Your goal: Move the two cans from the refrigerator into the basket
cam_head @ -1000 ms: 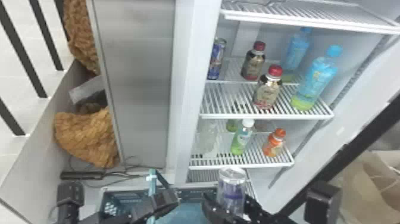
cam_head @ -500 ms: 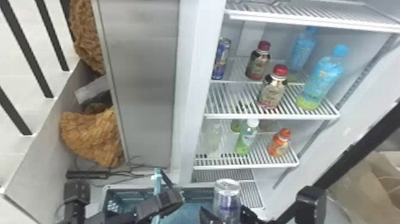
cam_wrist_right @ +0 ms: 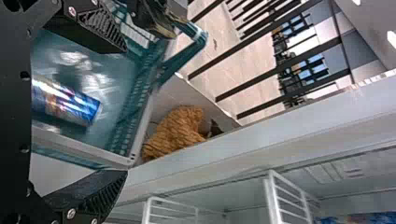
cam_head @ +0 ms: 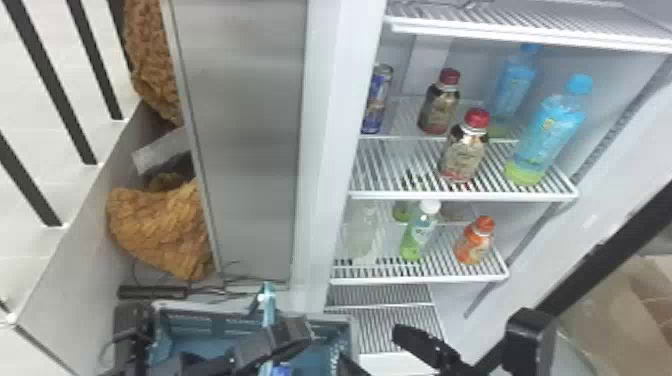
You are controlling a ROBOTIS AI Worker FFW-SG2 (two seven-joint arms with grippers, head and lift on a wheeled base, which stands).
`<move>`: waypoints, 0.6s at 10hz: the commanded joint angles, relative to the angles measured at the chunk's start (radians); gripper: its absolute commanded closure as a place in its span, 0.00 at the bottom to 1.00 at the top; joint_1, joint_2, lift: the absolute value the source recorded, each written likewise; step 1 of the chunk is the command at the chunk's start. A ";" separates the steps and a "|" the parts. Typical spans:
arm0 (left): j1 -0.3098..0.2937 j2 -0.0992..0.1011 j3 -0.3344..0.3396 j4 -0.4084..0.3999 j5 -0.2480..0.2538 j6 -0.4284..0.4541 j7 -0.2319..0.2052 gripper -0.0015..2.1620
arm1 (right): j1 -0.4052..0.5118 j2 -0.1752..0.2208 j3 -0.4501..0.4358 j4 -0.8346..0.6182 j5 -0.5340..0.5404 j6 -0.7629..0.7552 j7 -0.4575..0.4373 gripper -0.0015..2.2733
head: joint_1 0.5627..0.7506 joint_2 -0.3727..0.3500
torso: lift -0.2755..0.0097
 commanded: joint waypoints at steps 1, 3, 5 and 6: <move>0.000 0.000 0.002 0.000 0.000 0.000 0.000 0.55 | 0.002 0.005 -0.007 0.000 0.003 -0.058 0.000 0.04 | 0.70 0.30 | 0.86; 0.003 0.000 0.002 0.000 0.000 0.000 0.000 0.55 | -0.016 0.028 -0.049 0.025 0.027 -0.154 -0.018 0.04 | 0.70 0.28 | 0.86; 0.003 0.000 0.004 0.000 0.002 0.000 0.000 0.55 | -0.065 0.036 -0.071 0.052 0.033 -0.208 -0.040 0.04 | 0.70 0.22 | 0.86; 0.005 0.000 0.004 0.000 0.002 0.000 0.000 0.55 | -0.099 0.039 -0.069 0.066 0.037 -0.223 -0.054 0.04 | 0.70 0.20 | 0.86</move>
